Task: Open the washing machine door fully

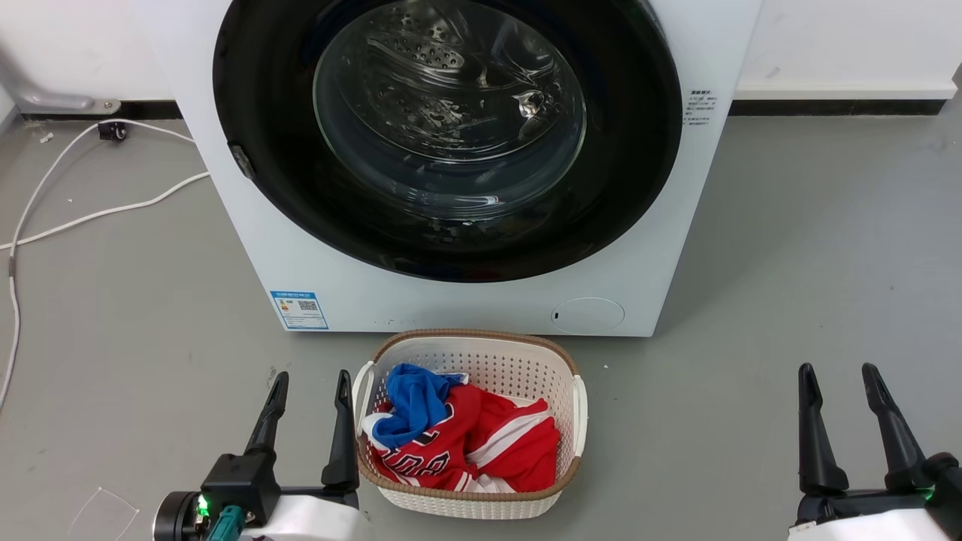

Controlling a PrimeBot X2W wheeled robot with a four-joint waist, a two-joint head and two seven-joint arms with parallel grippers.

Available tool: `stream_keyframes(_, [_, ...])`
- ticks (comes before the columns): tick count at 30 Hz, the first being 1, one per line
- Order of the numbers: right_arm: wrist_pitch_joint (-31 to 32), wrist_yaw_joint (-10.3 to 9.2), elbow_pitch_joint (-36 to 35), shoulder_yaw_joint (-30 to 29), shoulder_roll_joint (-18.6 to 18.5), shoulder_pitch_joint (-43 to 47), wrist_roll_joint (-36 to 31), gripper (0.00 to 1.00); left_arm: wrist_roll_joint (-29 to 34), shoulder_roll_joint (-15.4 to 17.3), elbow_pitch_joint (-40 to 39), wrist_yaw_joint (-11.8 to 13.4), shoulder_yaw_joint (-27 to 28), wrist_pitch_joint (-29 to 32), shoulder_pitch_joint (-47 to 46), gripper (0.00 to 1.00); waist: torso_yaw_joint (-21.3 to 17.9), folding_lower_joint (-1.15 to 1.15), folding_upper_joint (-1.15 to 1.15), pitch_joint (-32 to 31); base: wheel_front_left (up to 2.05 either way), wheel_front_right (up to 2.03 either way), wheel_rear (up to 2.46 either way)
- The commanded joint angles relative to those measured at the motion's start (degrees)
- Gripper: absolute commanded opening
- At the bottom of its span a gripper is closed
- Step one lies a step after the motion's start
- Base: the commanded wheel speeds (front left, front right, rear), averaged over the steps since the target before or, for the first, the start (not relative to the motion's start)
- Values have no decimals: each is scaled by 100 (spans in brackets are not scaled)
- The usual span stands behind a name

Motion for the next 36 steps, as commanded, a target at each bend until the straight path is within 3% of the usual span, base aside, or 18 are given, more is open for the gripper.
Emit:
stream_keyframes(1, [-34, 0, -29, -3, 18, 87, -98, 100, 101, -11, -13, 0, -12, -47, 67, 100, 3, 0, 0, 2, 0, 0, 0])
stream_keyframes(33, [-113, -1, 224, 46, 22, 162, -90, 100, 91, -14, 193, 47, -32, -138, 81, 100, 44, 0, 0, -9, 0, 0, 0])
stream_keyframes(34, [-113, -1, 232, 46, 22, 157, -94, 54, 88, -13, 196, 48, -29, -138, 83, 100, 43, 0, 0, -11, 0, 0, 0])
stream_keyframes(35, [-113, -1, 255, 49, 21, 159, -80, 0, 87, -13, 199, 47, -29, -138, 84, 100, 41, 0, 0, -14, 0, 0, 0])
stream_keyframes(36, [-111, -1, 296, 83, 22, 171, -59, 0, 84, -14, 202, 46, -26, -138, 87, 100, 38, 0, 0, -18, 0, 0, 0])
